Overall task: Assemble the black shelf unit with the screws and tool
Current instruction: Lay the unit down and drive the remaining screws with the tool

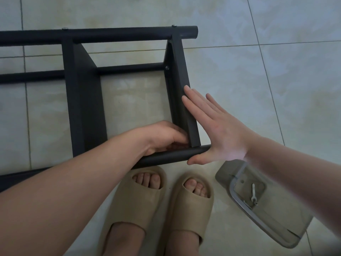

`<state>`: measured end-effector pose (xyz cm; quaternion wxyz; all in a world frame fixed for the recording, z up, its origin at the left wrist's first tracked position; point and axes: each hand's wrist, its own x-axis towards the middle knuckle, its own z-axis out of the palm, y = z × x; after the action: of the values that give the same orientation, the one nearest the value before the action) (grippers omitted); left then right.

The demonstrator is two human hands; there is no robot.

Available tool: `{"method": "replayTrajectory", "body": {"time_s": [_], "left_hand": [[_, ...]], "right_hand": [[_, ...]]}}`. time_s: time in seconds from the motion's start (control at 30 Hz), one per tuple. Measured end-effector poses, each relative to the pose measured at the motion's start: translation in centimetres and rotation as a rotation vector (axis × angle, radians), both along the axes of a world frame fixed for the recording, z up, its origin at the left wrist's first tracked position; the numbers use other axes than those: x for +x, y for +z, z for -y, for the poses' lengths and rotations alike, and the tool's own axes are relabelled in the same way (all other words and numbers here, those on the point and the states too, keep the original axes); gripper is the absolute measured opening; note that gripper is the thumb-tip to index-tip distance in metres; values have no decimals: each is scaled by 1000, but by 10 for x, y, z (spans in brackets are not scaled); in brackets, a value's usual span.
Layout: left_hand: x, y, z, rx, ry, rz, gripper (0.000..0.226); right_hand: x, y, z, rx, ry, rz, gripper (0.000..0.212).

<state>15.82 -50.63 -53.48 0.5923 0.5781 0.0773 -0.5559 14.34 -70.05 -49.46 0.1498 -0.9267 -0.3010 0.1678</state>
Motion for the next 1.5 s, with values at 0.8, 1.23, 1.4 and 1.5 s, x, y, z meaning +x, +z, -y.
{"method": "replayTrajectory", "body": {"time_s": [0.8, 1.23, 1.4, 1.5], "left_hand": [[0, -2, 2, 24, -29, -15, 13], [1, -4, 0, -75, 27, -85, 29], [-1, -5, 3, -20, 34, -38, 16], [0, -5, 2, -39, 58, -42, 16]], "right_hand": [[-31, -17, 3, 115, -116, 70, 104], [-33, -16, 3, 146, -169, 20, 104], [-33, -16, 3, 148, -177, 1, 105], [-33, -16, 3, 151, -178, -1, 104]]}}
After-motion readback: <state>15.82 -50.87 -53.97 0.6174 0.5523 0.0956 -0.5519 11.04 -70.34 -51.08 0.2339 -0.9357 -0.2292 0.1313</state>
